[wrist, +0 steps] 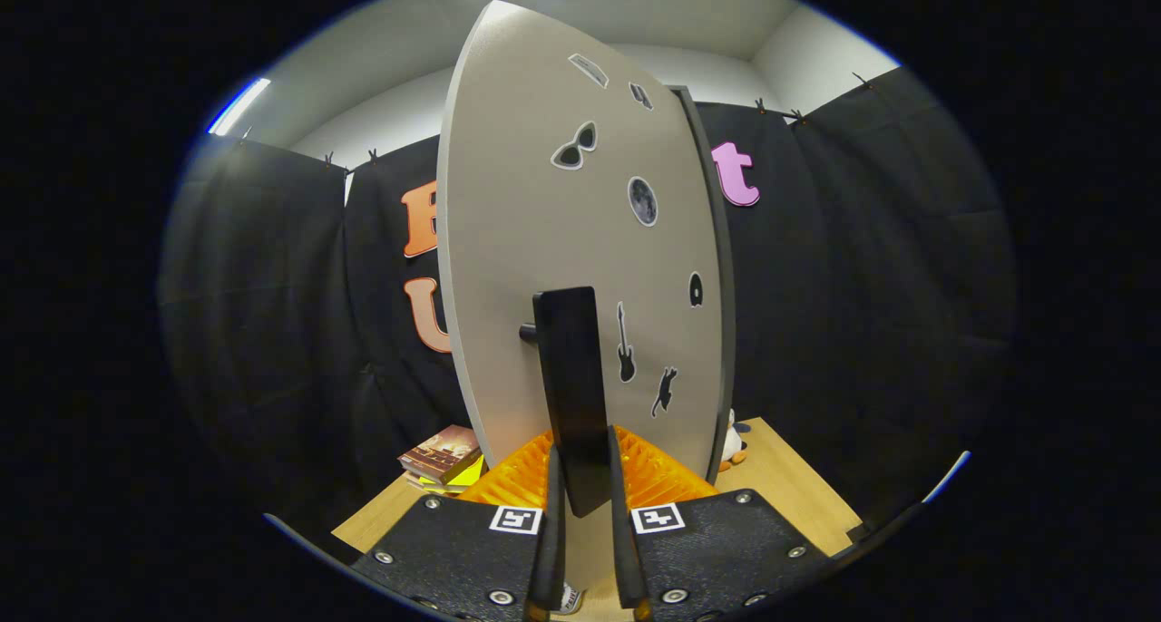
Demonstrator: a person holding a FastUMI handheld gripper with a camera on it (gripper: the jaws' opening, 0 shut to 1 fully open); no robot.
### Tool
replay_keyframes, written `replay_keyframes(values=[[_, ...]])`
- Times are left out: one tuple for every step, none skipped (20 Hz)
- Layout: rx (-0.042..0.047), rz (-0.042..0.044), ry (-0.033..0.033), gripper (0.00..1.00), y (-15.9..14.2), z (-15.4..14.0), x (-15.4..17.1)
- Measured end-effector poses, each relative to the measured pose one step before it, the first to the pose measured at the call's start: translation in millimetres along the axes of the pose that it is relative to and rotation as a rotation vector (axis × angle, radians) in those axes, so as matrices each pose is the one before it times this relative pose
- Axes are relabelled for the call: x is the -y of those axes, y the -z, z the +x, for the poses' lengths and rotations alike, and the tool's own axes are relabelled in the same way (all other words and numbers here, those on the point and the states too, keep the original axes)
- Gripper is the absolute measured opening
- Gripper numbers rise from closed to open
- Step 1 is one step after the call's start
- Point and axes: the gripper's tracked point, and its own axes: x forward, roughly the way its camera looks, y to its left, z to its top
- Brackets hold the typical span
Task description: Open the shoe cabinet door, grab the shoes and put them into the shoe cabinet, then close the shoe cabinet door.
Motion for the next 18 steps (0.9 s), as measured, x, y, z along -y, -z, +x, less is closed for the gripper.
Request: replay_keyframes(values=[[0.00396, 0.01084, 0.0108, 0.21, -1.31, -1.68, 2.47], [-0.00135, 0.00866, 0.01282, 0.2, 1.27, -1.04, 3.22], [-0.00974, 0.01382, 0.01806, 0.2, 3.39, -2.36, 4.2], [-0.02229, 0.00409, 0.02276, 0.2, 5.97, -2.66, 9.42], [-0.00764, 0.00531, 0.01628, 0.2, 2.02, -7.21, 10.54], [0.02775, 0.02101, 0.02418, 0.2, -9.25, -3.7, 12.18], [-0.00971, 0.0147, 0.02689, 0.2, 2.18, -0.92, 11.42], [0.01106, 0.02224, 0.02728, 0.2, -2.1, -3.89, 11.42], [-0.00105, 0.01082, 0.03051, 0.2, 0.81, -1.12, 13.09], [0.00535, 0.01344, 0.03002, 0.2, -1.59, -1.97, 14.33], [0.0057, 0.01074, 0.03461, 0.2, -3.79, 0.08, 14.07], [0.01195, 0.00682, 0.0339, 0.2, -5.88, 5.4, 14.89], [-0.00121, -0.01407, 0.01351, 0.18, -1.13, 5.57, 9.49], [0.00016, -0.00822, 0.00175, 0.14, 0.87, 2.34, 11.63], [-0.01407, -0.00221, -0.01439, 0.09, 2.38, 0.88, 2.03], [0.00215, -0.01597, -0.01603, 0.09, -2.02, 0.83, -4.75], [-0.01121, -0.02273, -0.01323, 0.09, 1.43, -2.35, -0.64], [0.0048, -0.01591, 0.00686, 0.09, -1.65, -3.16, 2.94]])
